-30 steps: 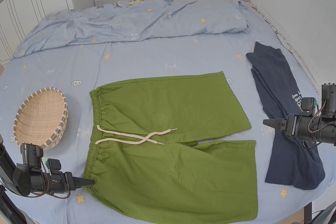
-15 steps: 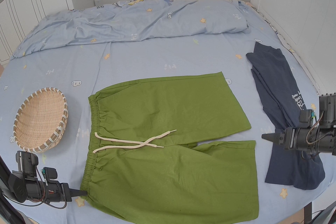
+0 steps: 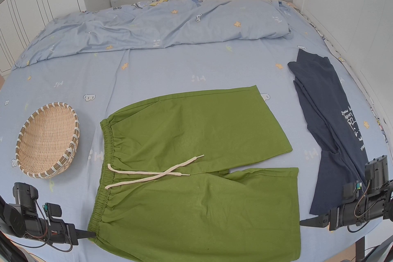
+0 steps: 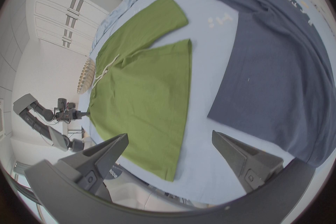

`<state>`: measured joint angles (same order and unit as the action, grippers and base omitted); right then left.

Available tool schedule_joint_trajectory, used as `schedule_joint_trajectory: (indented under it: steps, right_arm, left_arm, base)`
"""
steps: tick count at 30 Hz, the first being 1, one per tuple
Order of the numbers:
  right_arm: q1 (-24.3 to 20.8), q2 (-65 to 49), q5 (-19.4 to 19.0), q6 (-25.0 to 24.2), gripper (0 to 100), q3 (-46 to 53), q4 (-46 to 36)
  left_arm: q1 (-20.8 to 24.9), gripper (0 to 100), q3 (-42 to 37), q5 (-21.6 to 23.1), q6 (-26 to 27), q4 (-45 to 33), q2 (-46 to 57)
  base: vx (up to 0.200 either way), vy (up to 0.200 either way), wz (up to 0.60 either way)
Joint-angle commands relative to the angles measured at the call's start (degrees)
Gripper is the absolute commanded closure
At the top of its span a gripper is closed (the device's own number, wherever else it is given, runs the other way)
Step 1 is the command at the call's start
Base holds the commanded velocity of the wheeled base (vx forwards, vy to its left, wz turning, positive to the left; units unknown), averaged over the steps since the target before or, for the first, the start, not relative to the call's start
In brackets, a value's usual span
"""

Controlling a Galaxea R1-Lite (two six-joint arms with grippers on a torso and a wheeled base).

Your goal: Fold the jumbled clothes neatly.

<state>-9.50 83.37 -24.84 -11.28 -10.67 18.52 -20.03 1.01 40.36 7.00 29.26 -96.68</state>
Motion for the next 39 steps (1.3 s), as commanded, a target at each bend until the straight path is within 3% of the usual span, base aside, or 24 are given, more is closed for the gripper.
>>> schedule_joint_trajectory:
  steps: [1,2,9,14,24,39]
  right_arm:
    - [-1.1,0.1,-1.2,0.3,0,2.7,-0.1]
    - [-2.1,0.1,-2.8,0.3,0,4.1,-0.1]
    - [-4.5,1.1,-6.7,1.4,0,6.9,-0.1]
    - [-6.5,4.9,-7.1,2.1,0,8.3,0.5]
    - [-8.3,19.6,-6.9,2.1,0,10.7,13.4]
    - [-14.8,20.5,-7.1,1.0,0,10.7,16.3]
  left_arm:
    - [0.3,100,-0.9,0.0,1.7,-1.6,0.2]
    - [0.2,100,-0.7,0.2,4.1,-1.8,-0.9]
    - [0.2,100,0.6,0.7,4.3,-0.7,-4.6]
    - [-0.4,100,2.0,1.6,3.8,-0.8,-4.7]
    - [-0.5,100,2.0,1.6,3.8,-0.8,-4.3]
    - [0.2,100,1.6,1.6,3.9,-0.8,-4.1]
  base:
    - [0.000,0.000,0.00]
    - [0.000,0.000,0.00]
    - [0.000,0.000,0.00]
    - [0.000,0.000,0.00]
    - [0.000,0.000,0.00]
    - [0.000,0.000,0.00]
